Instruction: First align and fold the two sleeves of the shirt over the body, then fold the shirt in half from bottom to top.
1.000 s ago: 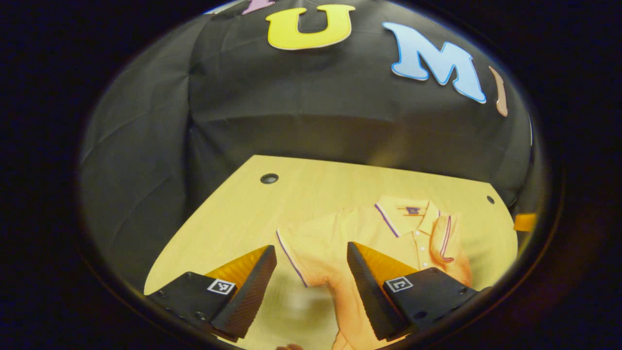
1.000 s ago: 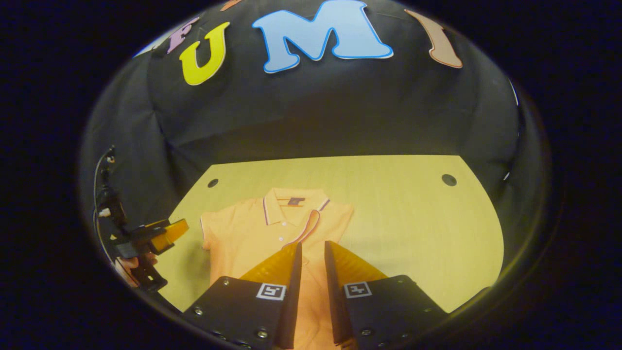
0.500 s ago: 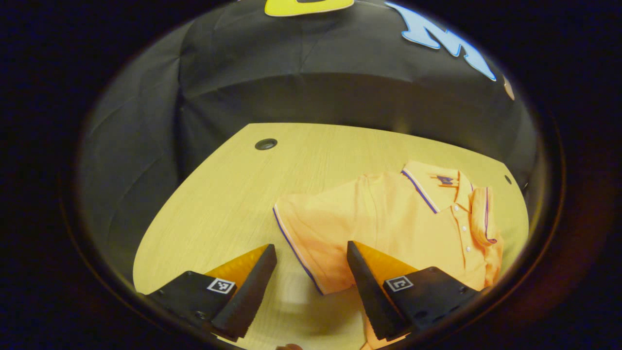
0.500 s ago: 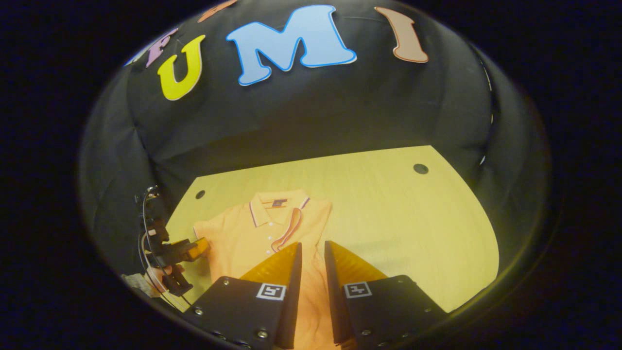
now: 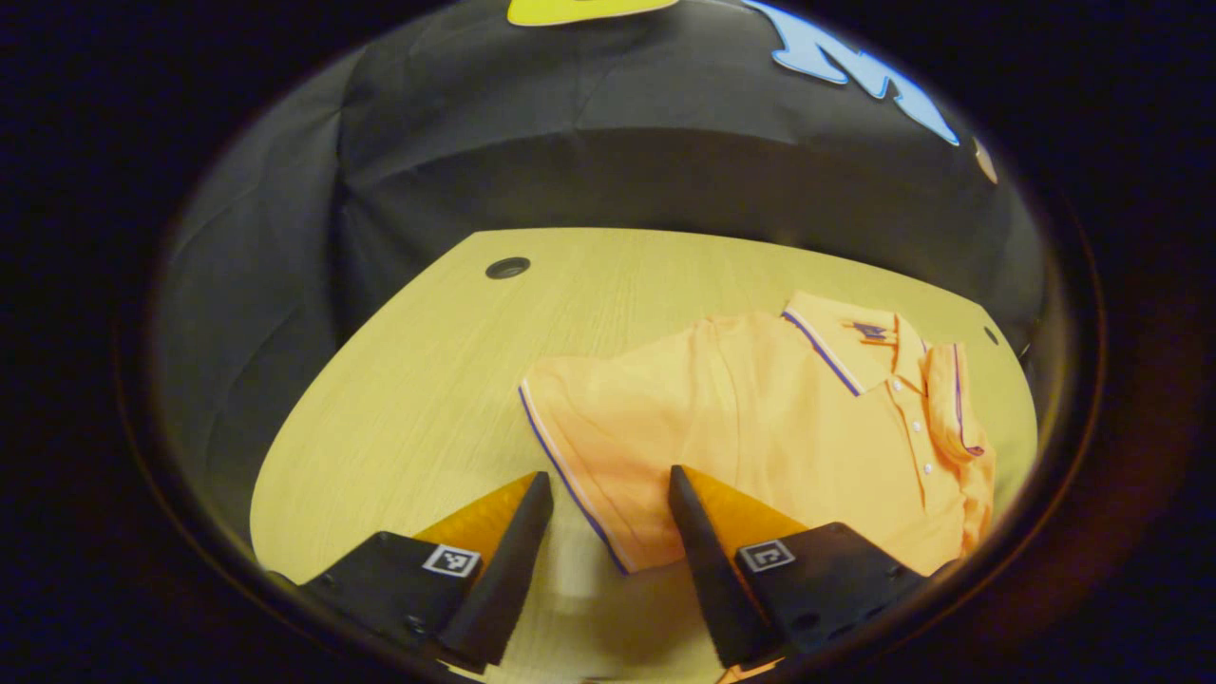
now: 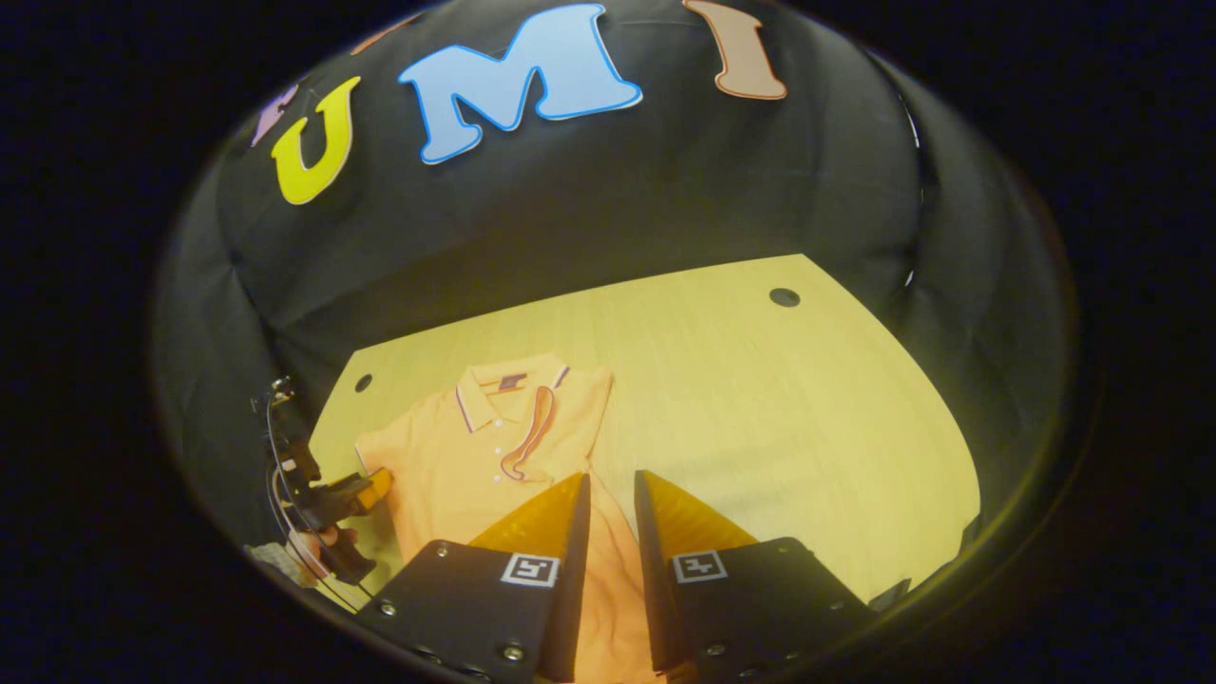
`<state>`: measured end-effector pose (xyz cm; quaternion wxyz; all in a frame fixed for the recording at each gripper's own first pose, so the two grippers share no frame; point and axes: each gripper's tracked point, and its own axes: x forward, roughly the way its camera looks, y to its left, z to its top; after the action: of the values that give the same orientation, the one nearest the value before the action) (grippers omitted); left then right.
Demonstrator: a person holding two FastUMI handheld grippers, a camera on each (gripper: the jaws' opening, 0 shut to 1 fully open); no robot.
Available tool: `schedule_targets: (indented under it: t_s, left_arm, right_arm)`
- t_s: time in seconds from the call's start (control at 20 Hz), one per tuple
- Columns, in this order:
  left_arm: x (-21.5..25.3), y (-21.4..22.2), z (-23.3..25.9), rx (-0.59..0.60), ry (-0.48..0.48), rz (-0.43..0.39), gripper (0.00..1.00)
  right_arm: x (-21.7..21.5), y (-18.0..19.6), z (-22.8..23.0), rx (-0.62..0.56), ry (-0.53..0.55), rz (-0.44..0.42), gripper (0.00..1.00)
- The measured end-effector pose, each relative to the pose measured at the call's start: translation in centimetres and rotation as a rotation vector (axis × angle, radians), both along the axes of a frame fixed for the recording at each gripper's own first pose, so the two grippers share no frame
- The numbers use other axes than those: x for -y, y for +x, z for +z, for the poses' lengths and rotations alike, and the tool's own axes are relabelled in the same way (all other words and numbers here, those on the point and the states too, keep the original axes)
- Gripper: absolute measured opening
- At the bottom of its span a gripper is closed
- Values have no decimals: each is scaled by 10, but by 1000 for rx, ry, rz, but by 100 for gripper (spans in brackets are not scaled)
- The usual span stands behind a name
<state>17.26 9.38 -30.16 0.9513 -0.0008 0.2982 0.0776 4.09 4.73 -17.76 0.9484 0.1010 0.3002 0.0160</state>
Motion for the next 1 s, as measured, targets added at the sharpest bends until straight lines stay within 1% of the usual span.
schedule_targets:
  t_s: [0.05,0.1,0.15,0.2,0.25,0.3,0.45,0.6,0.7,0.85,1.0]
  left_arm:
    - [0,4,3,8,2,-6,55]
    - [-2,5,2,7,8,8,41]
    - [-1,4,2,9,11,16,22]
    - [-1,5,2,8,20,21,20]
    - [0,6,4,8,25,29,11]
    - [1,6,4,7,31,34,10]
    - [6,6,7,-14,64,29,10]
    - [22,14,29,23,100,-10,10]
    - [41,20,51,64,125,-59,10]
    - [88,30,78,120,152,-172,9]
    - [138,35,84,126,185,-292,10]
  right_arm:
    - [0,-1,-3,-7,-1,2,29]
    - [-1,-2,-3,-11,0,3,29]
    - [-2,-2,-3,-12,0,4,29]
    - [-2,-2,-3,-10,0,4,29]
    - [-2,-2,-4,-11,-1,5,29]
    - [-2,-3,-4,-12,-2,7,29]
    - [1,-6,-5,-13,-4,6,29]
    - [6,-11,-7,-16,5,-4,29]
    - [9,-14,-10,-18,18,-15,29]
    - [13,-20,-16,-26,35,-28,29]
    - [20,-28,-20,-30,44,-41,29]
